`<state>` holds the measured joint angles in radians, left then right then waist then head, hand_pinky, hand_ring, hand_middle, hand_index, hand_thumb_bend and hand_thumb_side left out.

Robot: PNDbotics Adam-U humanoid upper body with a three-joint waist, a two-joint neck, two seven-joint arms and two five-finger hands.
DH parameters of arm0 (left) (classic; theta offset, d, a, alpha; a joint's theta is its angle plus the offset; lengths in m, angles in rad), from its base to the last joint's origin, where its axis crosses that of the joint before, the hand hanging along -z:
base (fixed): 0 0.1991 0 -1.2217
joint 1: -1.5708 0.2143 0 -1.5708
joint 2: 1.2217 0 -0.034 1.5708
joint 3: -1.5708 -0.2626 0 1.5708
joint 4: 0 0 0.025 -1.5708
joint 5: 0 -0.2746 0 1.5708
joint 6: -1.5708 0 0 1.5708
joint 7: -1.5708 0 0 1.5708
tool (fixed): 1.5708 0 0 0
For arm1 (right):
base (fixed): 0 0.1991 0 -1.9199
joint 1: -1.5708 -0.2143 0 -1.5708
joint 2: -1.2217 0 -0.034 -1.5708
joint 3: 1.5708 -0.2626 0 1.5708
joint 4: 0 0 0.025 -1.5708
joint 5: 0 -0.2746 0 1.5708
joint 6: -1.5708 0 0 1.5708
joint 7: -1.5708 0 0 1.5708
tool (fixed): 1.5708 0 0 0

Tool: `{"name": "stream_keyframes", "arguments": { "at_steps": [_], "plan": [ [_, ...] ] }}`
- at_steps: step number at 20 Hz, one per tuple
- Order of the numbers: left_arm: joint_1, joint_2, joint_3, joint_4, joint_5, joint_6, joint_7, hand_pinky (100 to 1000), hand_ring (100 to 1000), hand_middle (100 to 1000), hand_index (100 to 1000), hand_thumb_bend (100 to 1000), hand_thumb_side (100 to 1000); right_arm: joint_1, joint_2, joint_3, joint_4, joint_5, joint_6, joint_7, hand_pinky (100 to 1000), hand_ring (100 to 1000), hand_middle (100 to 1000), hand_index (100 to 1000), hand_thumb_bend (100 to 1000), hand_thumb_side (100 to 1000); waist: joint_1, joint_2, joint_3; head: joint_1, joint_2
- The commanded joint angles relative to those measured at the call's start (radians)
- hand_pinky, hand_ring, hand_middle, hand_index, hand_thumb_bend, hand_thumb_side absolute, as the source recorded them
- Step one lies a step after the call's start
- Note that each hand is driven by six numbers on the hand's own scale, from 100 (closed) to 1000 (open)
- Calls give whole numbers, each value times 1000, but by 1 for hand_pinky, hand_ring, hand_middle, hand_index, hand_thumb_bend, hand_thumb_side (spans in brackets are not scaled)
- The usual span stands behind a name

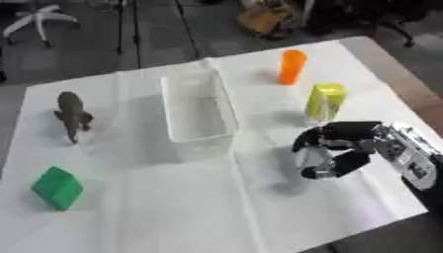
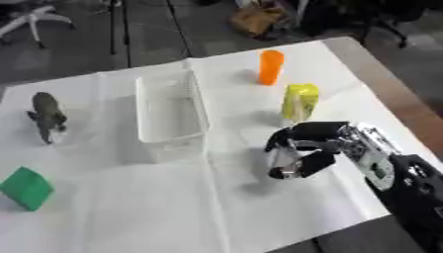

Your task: Pick up objects on the table and place them in the box.

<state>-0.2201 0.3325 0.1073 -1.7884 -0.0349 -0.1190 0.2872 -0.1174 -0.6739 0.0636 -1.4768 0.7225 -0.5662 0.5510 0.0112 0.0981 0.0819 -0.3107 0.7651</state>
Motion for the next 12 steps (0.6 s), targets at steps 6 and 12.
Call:
{"name": "stream_keyframes", "arguments": {
  "at_steps": [6,12],
  "plan": [
    [-9,11,1,-16,4,-1,-2,614,669,624,743,342,1000,-16,-17,2,14,27,-228,224,526,717,874,905,467,860,1,-9,0,-6,5],
    [-8,11,1,-16,3,-1,-3,614,669,624,743,342,1000,-19,-16,2,16,41,-230,217,501,695,869,901,482,717,1,-9,1,-8,5]
  ]
}}
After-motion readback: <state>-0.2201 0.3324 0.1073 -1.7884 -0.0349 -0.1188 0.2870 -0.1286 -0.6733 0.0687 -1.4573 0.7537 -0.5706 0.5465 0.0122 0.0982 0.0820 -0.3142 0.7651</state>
